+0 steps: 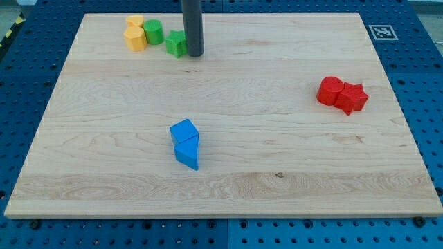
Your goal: Move your arm to the red star
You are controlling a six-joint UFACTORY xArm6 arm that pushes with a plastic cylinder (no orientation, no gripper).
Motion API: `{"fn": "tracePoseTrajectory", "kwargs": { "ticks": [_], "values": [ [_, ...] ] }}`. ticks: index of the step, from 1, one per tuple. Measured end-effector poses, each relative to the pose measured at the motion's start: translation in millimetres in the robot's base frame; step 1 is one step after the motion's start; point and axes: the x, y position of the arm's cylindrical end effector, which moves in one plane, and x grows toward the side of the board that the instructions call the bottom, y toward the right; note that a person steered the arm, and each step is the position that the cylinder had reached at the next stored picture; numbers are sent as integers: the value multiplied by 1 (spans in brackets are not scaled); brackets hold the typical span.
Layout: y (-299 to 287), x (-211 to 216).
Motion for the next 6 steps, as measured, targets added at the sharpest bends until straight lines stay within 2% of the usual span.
{"fn": "tracePoseTrajectory", "kwargs": {
  "ticks": [2, 3, 6],
  "values": [
    [-27, -29],
    [-13, -16],
    [139, 115]
  ]
}}
